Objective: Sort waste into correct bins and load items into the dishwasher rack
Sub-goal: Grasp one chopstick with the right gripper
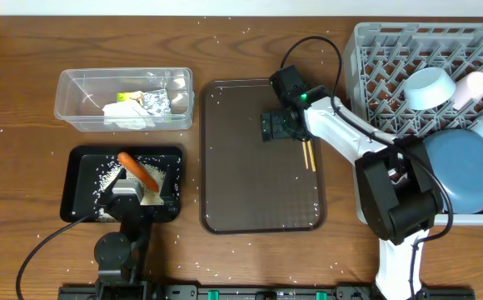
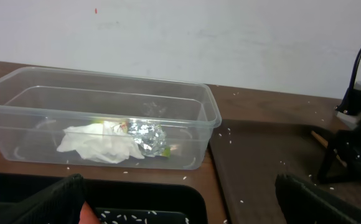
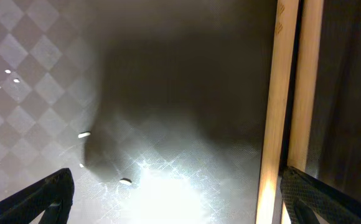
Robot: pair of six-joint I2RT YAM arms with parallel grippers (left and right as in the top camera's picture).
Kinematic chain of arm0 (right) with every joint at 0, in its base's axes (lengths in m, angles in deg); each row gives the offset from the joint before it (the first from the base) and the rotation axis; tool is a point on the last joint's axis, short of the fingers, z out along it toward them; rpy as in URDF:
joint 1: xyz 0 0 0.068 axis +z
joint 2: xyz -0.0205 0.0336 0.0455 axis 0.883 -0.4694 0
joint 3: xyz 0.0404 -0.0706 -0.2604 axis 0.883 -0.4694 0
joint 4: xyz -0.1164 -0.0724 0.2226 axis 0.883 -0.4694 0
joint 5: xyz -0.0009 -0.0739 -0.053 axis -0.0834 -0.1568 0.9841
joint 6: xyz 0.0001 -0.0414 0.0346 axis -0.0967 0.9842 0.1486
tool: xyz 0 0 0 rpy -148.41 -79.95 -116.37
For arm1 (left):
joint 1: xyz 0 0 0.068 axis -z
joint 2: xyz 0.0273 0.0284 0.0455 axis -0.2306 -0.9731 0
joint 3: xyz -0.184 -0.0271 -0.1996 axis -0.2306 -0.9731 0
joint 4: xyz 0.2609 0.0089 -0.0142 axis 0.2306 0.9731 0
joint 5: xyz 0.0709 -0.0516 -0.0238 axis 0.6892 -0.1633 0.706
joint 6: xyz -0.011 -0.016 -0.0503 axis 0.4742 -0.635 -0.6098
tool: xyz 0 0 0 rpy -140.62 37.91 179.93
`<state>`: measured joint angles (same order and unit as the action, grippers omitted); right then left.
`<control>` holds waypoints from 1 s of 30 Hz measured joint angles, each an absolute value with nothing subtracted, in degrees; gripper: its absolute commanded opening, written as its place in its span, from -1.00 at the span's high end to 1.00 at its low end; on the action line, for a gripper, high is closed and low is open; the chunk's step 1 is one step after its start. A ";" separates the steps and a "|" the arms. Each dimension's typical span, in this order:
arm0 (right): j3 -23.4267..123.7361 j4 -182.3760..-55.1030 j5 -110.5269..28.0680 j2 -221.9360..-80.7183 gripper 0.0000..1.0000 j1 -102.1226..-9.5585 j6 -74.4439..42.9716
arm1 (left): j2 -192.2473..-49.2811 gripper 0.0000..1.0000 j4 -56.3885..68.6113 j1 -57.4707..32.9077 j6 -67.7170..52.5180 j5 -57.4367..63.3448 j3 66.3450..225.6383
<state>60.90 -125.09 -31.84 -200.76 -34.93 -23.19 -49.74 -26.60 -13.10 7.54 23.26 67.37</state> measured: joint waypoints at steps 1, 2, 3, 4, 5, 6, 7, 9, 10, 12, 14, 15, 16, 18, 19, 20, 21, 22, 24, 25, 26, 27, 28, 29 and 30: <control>60.90 -125.09 -31.80 -200.84 -0.98 -34.93 -23.19 | -49.74 -0.96 -26.60 -13.10 7.54 23.28 67.37; 60.90 -125.11 -31.80 -200.93 -0.98 -34.93 -23.19 | -49.76 -0.96 -26.60 -13.10 7.54 23.28 67.37; 60.90 -125.11 -31.78 -200.95 -0.99 -34.93 -23.19 | -49.74 -0.96 -26.60 -13.10 7.54 23.28 67.37; 60.90 -125.11 -31.78 -200.95 -0.99 -34.93 -23.19 | -49.74 -0.95 -26.60 -13.10 7.54 23.28 67.37; 60.90 -125.11 -31.78 -200.95 -0.99 -34.93 -23.19 | -49.74 -0.96 -26.60 -13.10 7.54 23.26 67.37; 60.90 -125.09 -31.80 -200.95 -0.99 -34.93 -23.19 | -49.74 -0.96 -26.60 -13.10 7.54 23.28 67.37; 60.90 -125.09 -31.86 -201.02 -0.93 -34.93 -23.19 | -49.74 -0.95 -26.60 -13.10 7.54 23.28 67.37; 60.90 -125.09 -31.99 -201.28 -0.70 -34.93 -23.21 | -49.76 -0.95 -26.60 -13.10 7.54 23.28 67.37; 60.90 -125.09 -32.06 -201.43 -0.60 -34.93 -23.12 | -49.74 -0.96 -26.60 -13.10 7.54 23.28 67.37; 60.90 -125.02 -31.69 -201.65 -0.36 -34.91 -23.36 | -49.76 -0.96 -26.60 -13.10 7.54 23.26 67.37; 60.92 -124.94 -31.45 -201.78 -0.19 -34.85 -23.04 | -49.76 -0.96 -26.60 -13.10 7.51 23.28 67.37; 60.98 -124.91 -31.19 -201.92 -0.12 -34.65 -23.23 | -49.76 -0.96 -26.60 -13.10 7.54 23.28 67.37; 61.07 -124.89 -30.84 -202.05 -0.04 -34.32 -23.50 | -49.74 -0.96 -26.60 -13.10 7.54 23.26 67.37; 61.31 -124.89 -30.33 -202.24 0.17 -33.47 -23.82 | -49.74 -0.96 -26.60 -13.10 7.54 23.28 67.37; 61.44 -124.89 -30.07 -202.40 0.25 -33.01 -23.82 | -49.76 -0.96 -26.60 -13.10 7.54 23.28 67.37; 61.60 -124.89 -29.90 -202.55 0.37 -32.55 -24.11 | -49.76 -0.95 -26.60 -13.10 7.54 23.28 67.37; 61.73 -124.94 -29.77 -202.61 0.49 -32.11 -24.59 | -49.76 -0.96 -26.60 -13.10 7.54 23.28 67.37; 61.77 -124.94 -29.70 -202.68 0.57 -31.77 -24.76 | -49.74 -0.96 -26.60 -13.10 7.54 23.28 67.37; 61.79 -124.98 -29.70 -202.70 0.67 -31.33 -25.59 | -49.76 -0.96 -26.60 -13.10 7.54 23.28 67.37; 61.82 -125.02 -29.72 -202.72 0.74 -31.15 -26.36 | -49.74 -0.96 -26.60 -13.10 7.54 23.28 67.37; 61.84 -125.13 -29.77 -202.75 0.80 -31.07 -27.19 | -49.74 -0.96 -26.60 -13.10 7.54 23.28 67.37; 61.84 -125.15 -29.81 -202.75 0.87 -30.98 -27.76 | -49.76 -0.96 -26.60 -13.10 7.54 23.28 67.37; 61.84 -125.15 -29.96 -202.75 0.95 -30.98 -28.30 | -49.74 -0.96 -26.60 -13.10 7.54 23.28 67.37; 61.84 -125.13 -30.14 -202.75 0.96 -30.98 -28.68 | -49.76 -0.96 -26.60 -13.10 7.51 23.28 67.37; 61.88 -125.20 -30.31 -202.75 0.97 -30.98 -29.44 | -49.76 -0.96 -26.60 -13.10 7.54 23.28 67.37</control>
<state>61.88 -125.20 -30.31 -202.75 -30.98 -29.44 -49.76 -26.60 -13.10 7.54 23.28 67.37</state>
